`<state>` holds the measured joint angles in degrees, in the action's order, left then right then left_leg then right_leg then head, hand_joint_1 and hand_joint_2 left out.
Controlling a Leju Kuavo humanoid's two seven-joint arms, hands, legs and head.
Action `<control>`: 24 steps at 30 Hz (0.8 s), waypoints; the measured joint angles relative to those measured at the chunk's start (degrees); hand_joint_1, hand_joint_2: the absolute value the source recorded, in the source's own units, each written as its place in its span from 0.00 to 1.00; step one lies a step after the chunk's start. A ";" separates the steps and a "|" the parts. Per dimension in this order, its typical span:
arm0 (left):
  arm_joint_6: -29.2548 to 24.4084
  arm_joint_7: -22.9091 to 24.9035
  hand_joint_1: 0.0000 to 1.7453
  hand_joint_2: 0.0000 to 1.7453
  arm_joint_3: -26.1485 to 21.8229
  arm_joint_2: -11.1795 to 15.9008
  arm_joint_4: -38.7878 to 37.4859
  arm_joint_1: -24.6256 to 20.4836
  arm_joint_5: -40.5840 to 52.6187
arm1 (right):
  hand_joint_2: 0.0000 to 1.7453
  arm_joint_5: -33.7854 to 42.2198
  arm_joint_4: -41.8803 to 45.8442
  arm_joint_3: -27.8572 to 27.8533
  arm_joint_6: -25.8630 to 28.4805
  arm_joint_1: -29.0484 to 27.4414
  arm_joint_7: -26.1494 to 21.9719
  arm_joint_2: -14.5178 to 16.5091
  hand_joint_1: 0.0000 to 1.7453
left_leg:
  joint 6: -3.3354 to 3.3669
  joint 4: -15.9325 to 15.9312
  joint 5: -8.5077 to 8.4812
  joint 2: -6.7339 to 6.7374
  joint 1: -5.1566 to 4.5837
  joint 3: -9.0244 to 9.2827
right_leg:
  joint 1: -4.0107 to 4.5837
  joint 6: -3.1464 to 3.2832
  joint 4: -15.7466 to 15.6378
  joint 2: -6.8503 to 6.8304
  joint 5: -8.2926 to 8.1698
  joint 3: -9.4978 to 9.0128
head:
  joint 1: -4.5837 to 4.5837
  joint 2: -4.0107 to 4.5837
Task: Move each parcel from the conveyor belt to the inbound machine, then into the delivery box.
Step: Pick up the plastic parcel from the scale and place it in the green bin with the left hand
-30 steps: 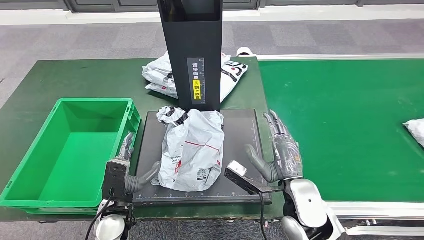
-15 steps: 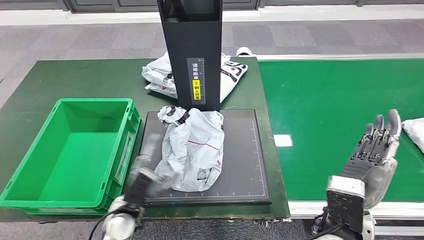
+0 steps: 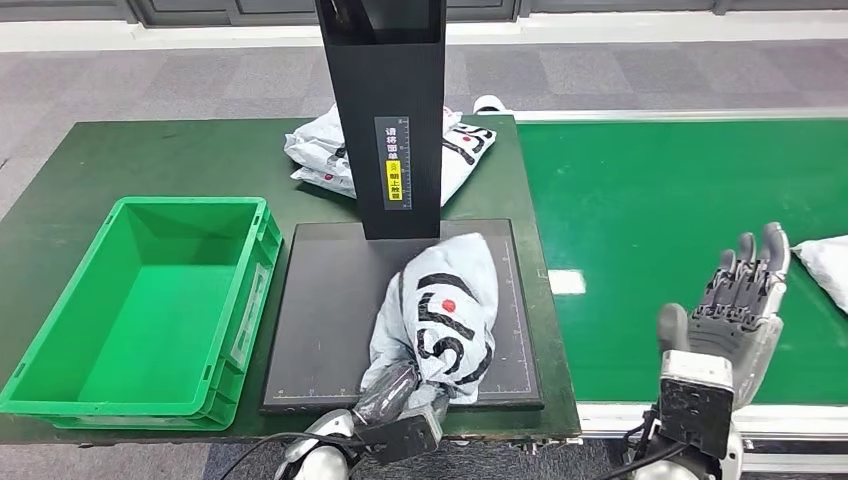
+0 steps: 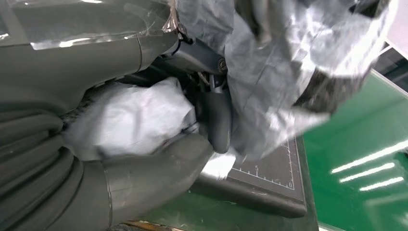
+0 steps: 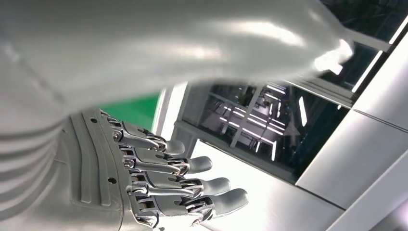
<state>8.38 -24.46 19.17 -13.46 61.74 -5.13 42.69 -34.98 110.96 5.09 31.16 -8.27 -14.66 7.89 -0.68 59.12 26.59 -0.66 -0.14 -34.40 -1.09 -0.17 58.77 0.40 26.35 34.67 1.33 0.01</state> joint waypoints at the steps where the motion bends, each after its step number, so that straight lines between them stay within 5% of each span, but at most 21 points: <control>1: -0.04 -0.02 1.00 1.00 0.20 0.00 -0.42 -0.31 0.00 | 1.00 0.02 -0.09 0.00 -0.22 0.00 0.09 0.03 0.00 | 0.00 0.00 0.00 0.00 0.00 0.01 | 0.00 0.00 0.00 0.00 0.00 -0.01 | 0.00 -0.01; 15: -2.60 2.49 1.00 1.00 0.77 0.00 -5.78 -3.52 0.76 | 1.00 0.17 -1.56 -1.11 -2.40 0.58 2.13 0.48 0.00 | 0.01 -0.02 0.03 0.02 0.00 0.26 | 0.01 -0.01 0.00 0.00 0.04 -0.26 | 0.00 0.00; 24: -19.08 6.51 1.00 1.00 -3.22 0.74 -4.26 -4.46 1.99 | 1.00 -0.69 -1.61 -4.14 -1.84 -1.14 2.73 1.48 0.00 | -0.08 -0.03 0.10 0.17 0.06 0.15 | 0.09 0.06 0.01 0.19 0.05 -0.32 | -0.01 0.01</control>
<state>-10.70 -17.94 15.95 -12.73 57.48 -9.59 44.68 -35.67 109.34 0.96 29.33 -9.41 -11.92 9.37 -0.75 59.09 26.69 -0.49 -0.08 -34.25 -1.00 -0.10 58.77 0.59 26.40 34.35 1.32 0.02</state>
